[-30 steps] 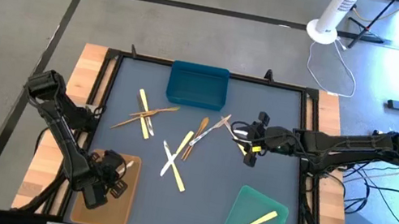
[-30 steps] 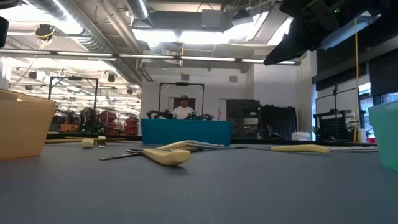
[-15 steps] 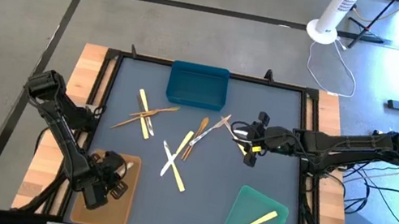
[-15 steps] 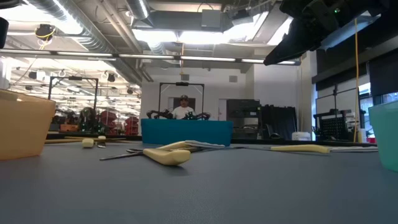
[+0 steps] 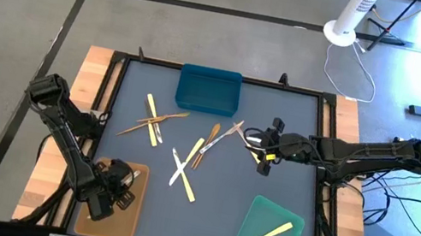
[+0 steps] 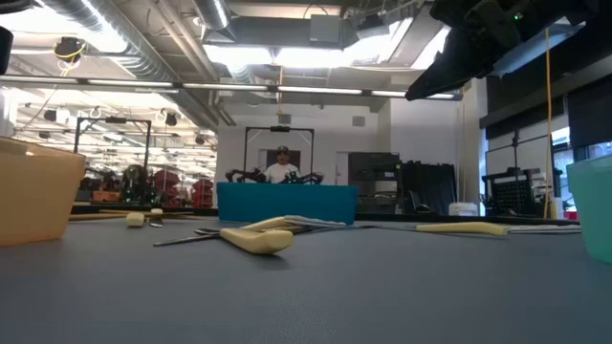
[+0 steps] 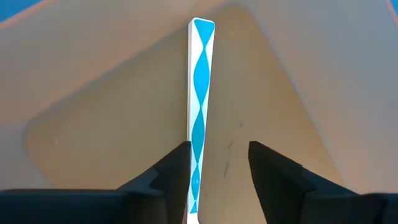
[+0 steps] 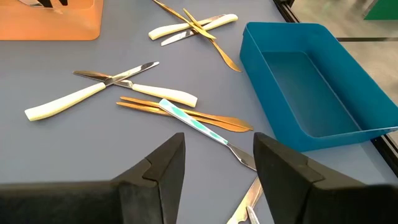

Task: Sort silverware by color (type)
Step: Put the yellow knife into the green bin

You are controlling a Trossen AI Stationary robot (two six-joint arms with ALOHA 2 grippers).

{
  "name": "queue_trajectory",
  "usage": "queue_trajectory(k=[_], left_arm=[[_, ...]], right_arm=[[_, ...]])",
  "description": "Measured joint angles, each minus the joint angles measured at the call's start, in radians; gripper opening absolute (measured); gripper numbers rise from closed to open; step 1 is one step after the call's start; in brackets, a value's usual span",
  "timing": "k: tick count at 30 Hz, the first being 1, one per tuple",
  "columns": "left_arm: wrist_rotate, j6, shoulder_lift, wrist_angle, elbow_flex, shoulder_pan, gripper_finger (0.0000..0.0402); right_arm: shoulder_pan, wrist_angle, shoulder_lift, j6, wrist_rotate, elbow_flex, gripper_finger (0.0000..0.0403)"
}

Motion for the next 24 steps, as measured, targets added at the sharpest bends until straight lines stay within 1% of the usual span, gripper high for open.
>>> queue_trajectory(k=[5, 11, 16, 18, 24], left_arm=[[0.000, -0.001, 0.000, 0.000, 0.000, 0.000, 0.0175], [0.007, -0.001, 0.000, 0.001, 0.000, 0.000, 0.0179], [0.092, -0.005, 0.000, 0.013, 0.000, 0.000, 0.0179], [0.107, -0.019, -0.004, 0.015, 0.000, -0.001, 0.0179], [0.049, -0.019, -0.048, 0.014, 0.000, -0.001, 0.0179]], right_arm=[[0.000, 0.000, 0.000, 0.000, 0.000, 0.000, 0.0179], [0.000, 0.000, 0.000, 0.000, 0.000, 0.000, 0.0179], [0.000, 0.000, 0.000, 0.000, 0.000, 0.000, 0.0179], [0.000, 0.000, 0.000, 0.000, 0.000, 0.000, 0.0179], [0.000, 0.000, 0.000, 0.000, 0.000, 0.000, 0.0179]])
